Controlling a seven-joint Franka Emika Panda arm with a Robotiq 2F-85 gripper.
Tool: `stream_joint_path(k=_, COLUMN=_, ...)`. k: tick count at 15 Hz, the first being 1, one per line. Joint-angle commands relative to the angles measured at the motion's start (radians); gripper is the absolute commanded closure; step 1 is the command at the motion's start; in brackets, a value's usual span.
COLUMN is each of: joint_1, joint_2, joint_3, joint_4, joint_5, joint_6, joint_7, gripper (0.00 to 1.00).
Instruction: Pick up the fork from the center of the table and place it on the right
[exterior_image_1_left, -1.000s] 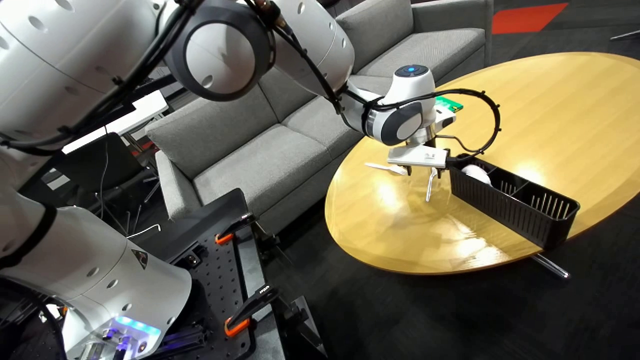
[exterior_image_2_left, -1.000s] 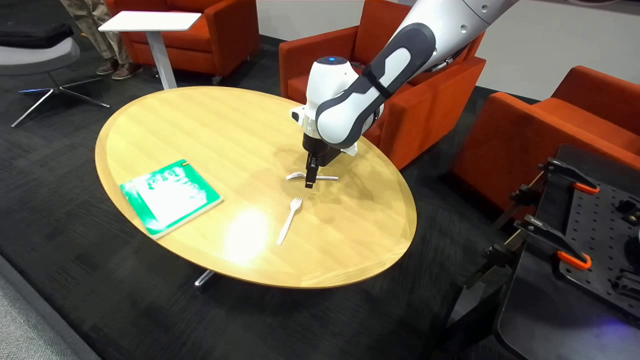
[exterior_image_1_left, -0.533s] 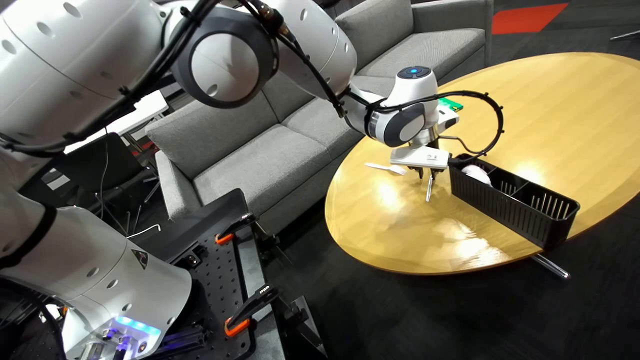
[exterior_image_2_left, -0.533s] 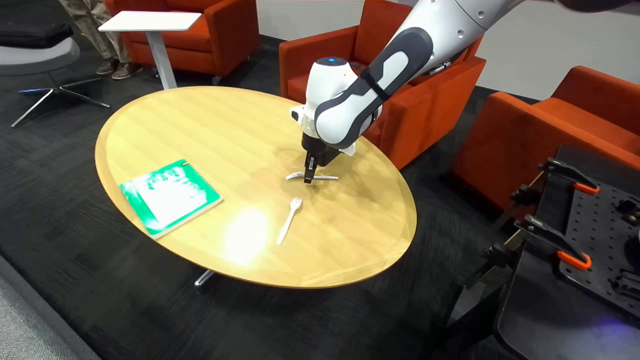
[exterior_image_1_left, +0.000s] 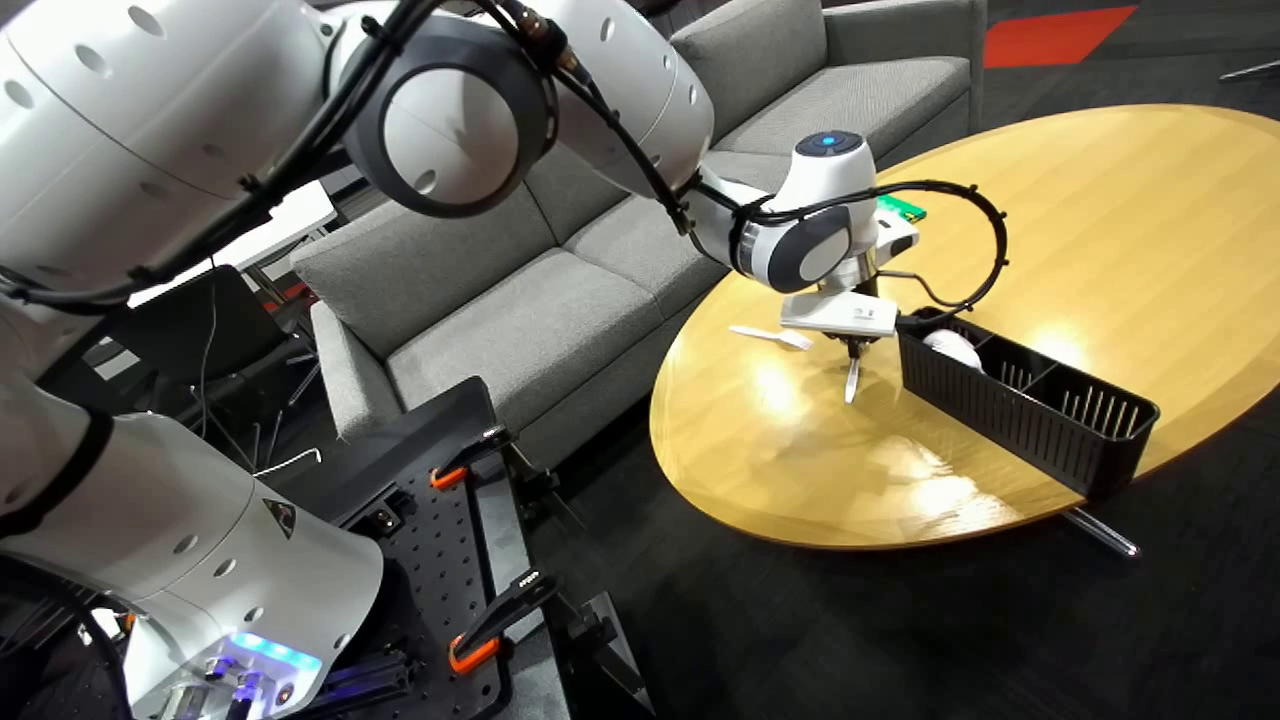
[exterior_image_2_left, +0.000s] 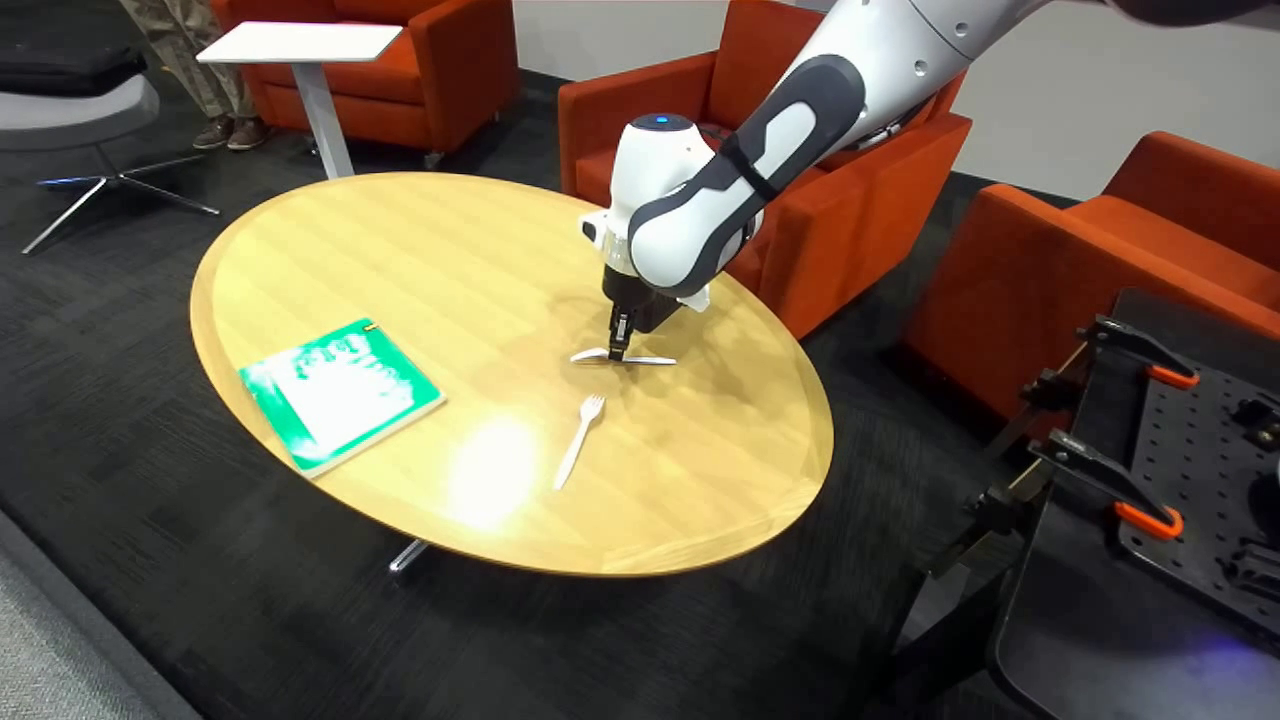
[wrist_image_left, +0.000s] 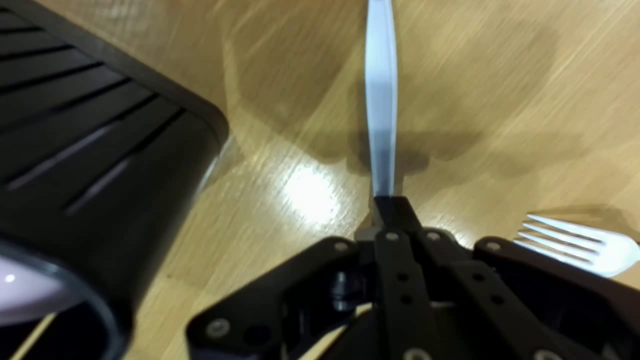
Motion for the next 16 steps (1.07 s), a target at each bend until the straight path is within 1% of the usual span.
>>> stream_joint_path(k=1, joint_1=0.016, joint_2=-0.125, joint_3=-0.021, joint_4=-0.167, joint_5=0.004, joint_6=0.004, joint_7=0.055, gripper=1.00)
stream_joint_path(k=5, joint_1=0.031, joint_2=-0.228, joint_3=-0.045, joint_4=-0.345, joint_5=0.008, joint_6=0.041, joint_7=0.153, gripper=1.00)
stream_joint_path(k=6, joint_1=0.024, joint_2=-0.243, joint_3=-0.039, joint_4=-0.384, joint_5=-0.013, joint_6=0.052, joint_7=0.190, gripper=1.00)
stream_joint_path(k=8, joint_1=0.023, joint_2=-0.276, joint_3=-0.047, joint_4=-0.477, joint_5=-0.004, joint_6=0.096, joint_7=0.247, gripper=1.00)
stream_joint_path(k=10, joint_1=0.023, joint_2=-0.291, joint_3=-0.065, joint_4=-0.573, joint_5=0.000, joint_6=0.201, joint_7=0.303, gripper=1.00)
stream_joint_path(k=13, joint_1=0.026, joint_2=-0.292, joint_3=-0.103, joint_4=-0.730, joint_5=0.008, joint_6=0.429, joint_7=0.376, gripper=1.00)
stream_joint_path(k=14, joint_1=0.021, joint_2=-0.292, joint_3=-0.106, joint_4=-0.772, joint_5=0.014, joint_6=0.507, joint_7=0.393, gripper=1.00)
stream_joint_path(k=16, joint_1=0.021, joint_2=-0.299, joint_3=-0.119, joint_4=-0.842, joint_5=0.022, joint_6=0.611, joint_7=0.421, gripper=1.00)
